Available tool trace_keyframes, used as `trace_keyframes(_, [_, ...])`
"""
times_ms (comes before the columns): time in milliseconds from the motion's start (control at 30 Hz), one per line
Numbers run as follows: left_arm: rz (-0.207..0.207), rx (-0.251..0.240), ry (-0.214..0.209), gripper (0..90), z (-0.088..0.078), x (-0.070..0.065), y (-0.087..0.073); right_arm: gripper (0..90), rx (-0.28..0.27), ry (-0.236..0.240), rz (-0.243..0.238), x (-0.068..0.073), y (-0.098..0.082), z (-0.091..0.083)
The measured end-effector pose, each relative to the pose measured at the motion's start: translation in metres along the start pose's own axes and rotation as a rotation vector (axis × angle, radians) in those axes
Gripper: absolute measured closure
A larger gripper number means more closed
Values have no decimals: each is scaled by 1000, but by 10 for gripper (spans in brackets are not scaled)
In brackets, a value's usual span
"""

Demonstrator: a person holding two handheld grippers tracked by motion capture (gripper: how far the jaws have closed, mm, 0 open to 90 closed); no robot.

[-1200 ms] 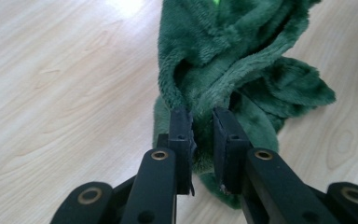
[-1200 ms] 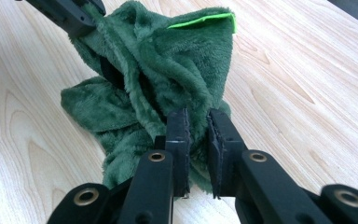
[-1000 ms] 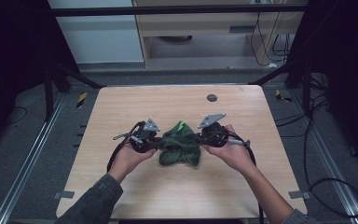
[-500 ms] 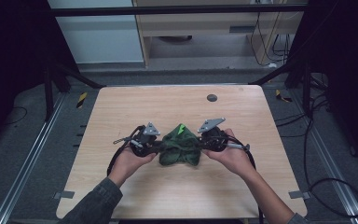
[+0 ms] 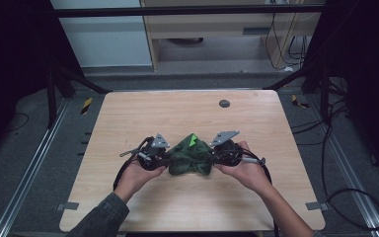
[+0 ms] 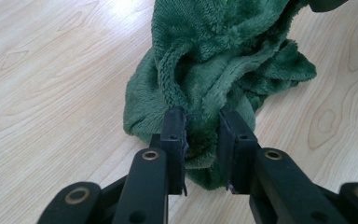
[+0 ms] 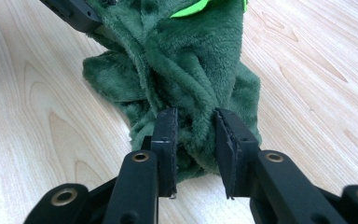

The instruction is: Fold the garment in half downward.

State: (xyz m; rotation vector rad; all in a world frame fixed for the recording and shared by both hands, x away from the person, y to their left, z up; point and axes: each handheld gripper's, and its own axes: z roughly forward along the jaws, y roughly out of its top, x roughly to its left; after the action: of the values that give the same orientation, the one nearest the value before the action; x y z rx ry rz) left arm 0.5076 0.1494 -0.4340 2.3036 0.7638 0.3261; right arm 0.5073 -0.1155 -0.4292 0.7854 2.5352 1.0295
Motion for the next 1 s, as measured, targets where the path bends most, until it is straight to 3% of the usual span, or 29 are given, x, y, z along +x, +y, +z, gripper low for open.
trace_keyframes(567, [12, 2, -10, 726, 0, -6, -8, 675, -3, 14, 4, 9, -8, -2])
trace_keyframes(1000, [13, 1, 5, 687, 2, -9, -17, 631, 0, 22, 11, 13, -16, -1])
